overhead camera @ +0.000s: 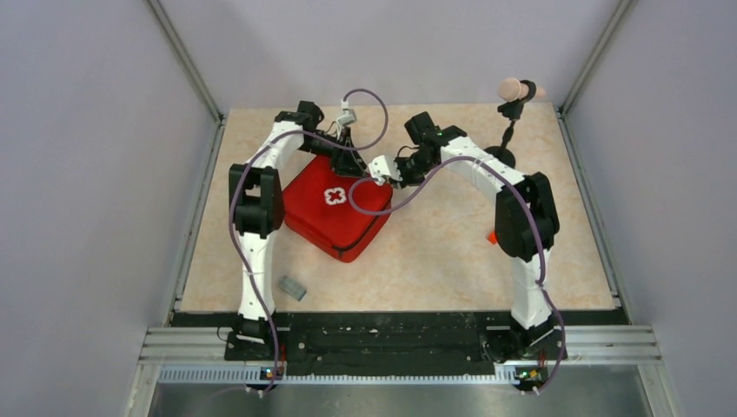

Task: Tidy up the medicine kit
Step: Zip the medicine box at the center of the board.

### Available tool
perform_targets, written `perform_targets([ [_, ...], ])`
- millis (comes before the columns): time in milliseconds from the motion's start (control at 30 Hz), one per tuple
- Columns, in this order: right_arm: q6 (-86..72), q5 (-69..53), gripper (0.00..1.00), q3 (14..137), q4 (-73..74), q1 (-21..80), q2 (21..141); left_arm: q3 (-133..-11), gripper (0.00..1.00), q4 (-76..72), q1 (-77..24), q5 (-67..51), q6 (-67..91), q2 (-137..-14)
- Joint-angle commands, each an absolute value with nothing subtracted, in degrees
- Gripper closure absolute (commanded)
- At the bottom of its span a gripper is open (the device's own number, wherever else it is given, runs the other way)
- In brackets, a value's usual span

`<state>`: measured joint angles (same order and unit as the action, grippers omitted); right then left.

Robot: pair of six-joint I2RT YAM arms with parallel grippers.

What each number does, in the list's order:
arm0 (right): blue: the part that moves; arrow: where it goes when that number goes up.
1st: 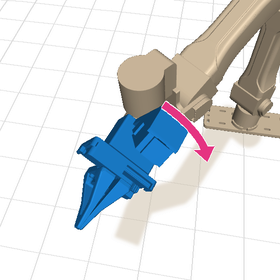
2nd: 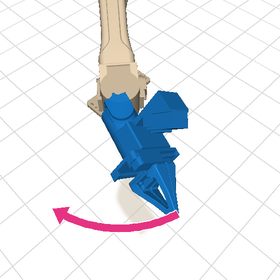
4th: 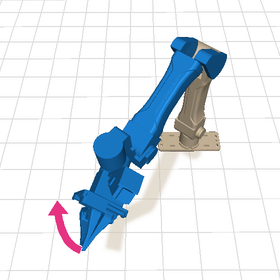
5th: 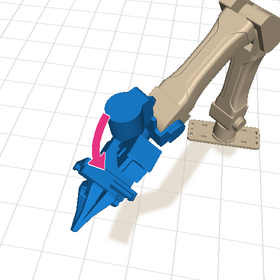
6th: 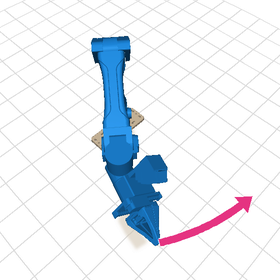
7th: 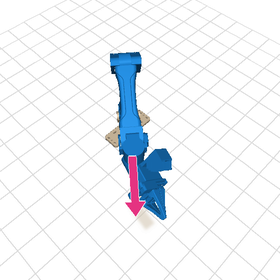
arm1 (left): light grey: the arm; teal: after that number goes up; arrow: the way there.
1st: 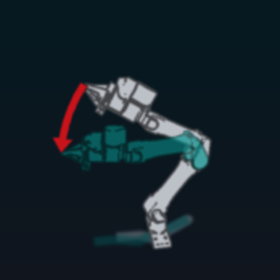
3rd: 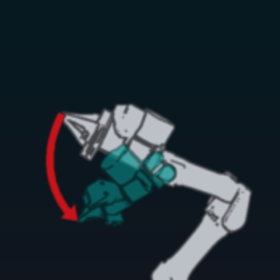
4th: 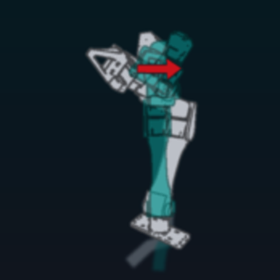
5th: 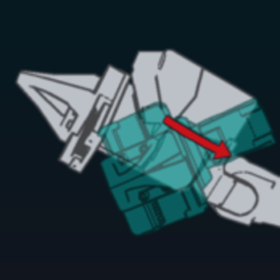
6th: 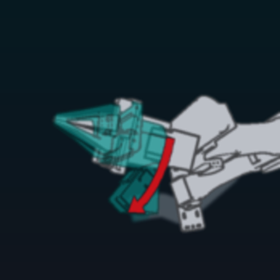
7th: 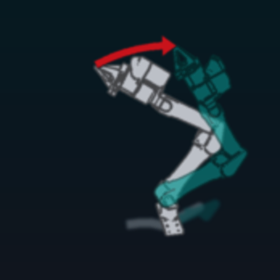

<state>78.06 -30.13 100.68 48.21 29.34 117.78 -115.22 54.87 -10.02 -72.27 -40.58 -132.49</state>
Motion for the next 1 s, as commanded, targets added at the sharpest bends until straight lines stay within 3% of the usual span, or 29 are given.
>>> perform_targets([
  [0,81.88,-30.22,1.00,104.40,48.08,28.70,117.06,-121.39,0.39,79.72,-12.24,-71.24,-58.15,-137.06],
  [167,83.08,-31.87,1.00,104.55,48.08,28.69,116.75,-118.51,0.47,67.70,-13.99,-67.47,-43.55,-136.99],
  [367,84.67,-31.56,1.00,103.30,46.62,28.59,115.91,-118.80,0.55,62.47,-14.98,-64.32,-37.82,-138.17],
  [433,85.19,-31.59,1.00,102.78,45.90,28.54,115.53,-116.63,0.49,58.10,-15.95,-60.88,-36.07,-136.92],
  [467,85.50,-31.62,1.00,102.56,45.76,28.51,115.37,-114.23,0.32,55.01,-16.40,-60.28,-35.45,-135.60],
  [500,85.79,-31.64,1.00,102.37,45.67,28.49,115.23,-111.57,0.26,51.29,-16.57,-60.24,-33.58,-134.34],
  [567,86.14,-31.73,1.00,101.87,45.23,28.28,114.94,-109.47,0.24,50.15,-16.61,-62.16,-33.37,-133.42],
  [667,86.07,-31.17,1.00,100.35,42.90,27.84,114.40,-114.73,0.25,61.35,-16.59,-65.47,-42.90,-137.00],
  [833,84.75,-30.52,1.00,101.00,40.76,27.00,115.03,-121.47,0.52,67.90,-16.81,-66.63,-44.45,-141.57],
  [967,83.50,-29.91,1.00,100.23,38.53,26.73,114.63,-124.99,0.87,73.06,-16.87,-67.94,-47.77,-144.11],
])
